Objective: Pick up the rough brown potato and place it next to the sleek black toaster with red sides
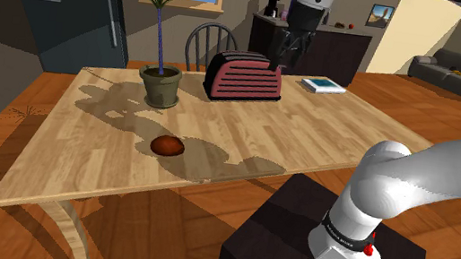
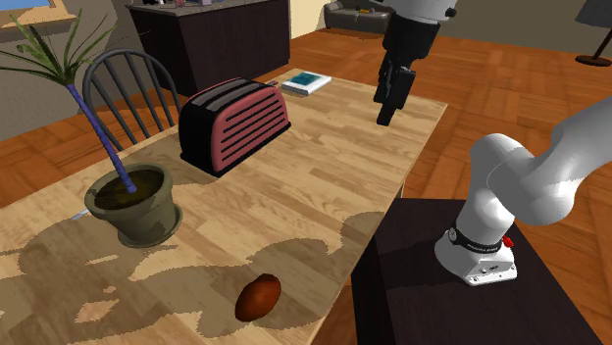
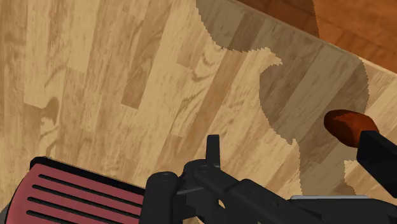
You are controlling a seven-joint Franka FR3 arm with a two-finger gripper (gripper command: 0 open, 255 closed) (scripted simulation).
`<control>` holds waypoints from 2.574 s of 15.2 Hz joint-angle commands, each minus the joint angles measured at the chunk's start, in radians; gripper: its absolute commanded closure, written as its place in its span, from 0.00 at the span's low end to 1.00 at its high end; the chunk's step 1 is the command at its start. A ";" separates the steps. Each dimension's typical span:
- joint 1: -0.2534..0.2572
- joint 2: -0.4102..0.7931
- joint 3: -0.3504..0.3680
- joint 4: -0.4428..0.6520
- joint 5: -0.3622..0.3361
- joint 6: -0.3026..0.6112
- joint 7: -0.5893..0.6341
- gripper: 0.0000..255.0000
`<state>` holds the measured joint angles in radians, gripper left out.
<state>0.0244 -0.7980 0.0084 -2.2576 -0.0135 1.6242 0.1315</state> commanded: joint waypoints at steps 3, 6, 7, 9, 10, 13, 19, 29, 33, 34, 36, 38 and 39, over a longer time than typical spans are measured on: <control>0.021 0.050 0.011 -0.011 -0.012 0.057 -0.038 0.00; 0.050 0.128 0.028 -0.020 -0.032 0.140 -0.092 0.00; 0.059 0.155 0.034 -0.022 -0.039 0.167 -0.109 0.00; 0.077 0.211 0.047 -0.023 -0.054 0.221 -0.142 0.00; 0.085 0.239 0.053 -0.023 -0.062 0.247 -0.158 0.00; 0.108 0.325 0.075 -0.018 -0.089 0.323 -0.202 0.00; 0.145 0.502 0.123 0.007 -0.160 0.462 -0.275 0.00; 0.197 0.808 0.204 0.086 -0.354 0.646 -0.338 0.00; 0.222 0.918 0.221 0.124 -0.447 0.695 -0.343 0.00; 0.221 0.927 0.219 0.122 -0.454 0.705 -0.339 0.00; 0.219 0.946 0.213 0.119 -0.468 0.726 -0.330 0.00; 0.217 0.965 0.208 0.116 -0.482 0.746 -0.321 0.00; 0.216 0.974 0.205 0.115 -0.489 0.756 -0.316 0.00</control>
<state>0.2414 0.1664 0.2161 -2.1427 -0.4956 2.3711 -0.1884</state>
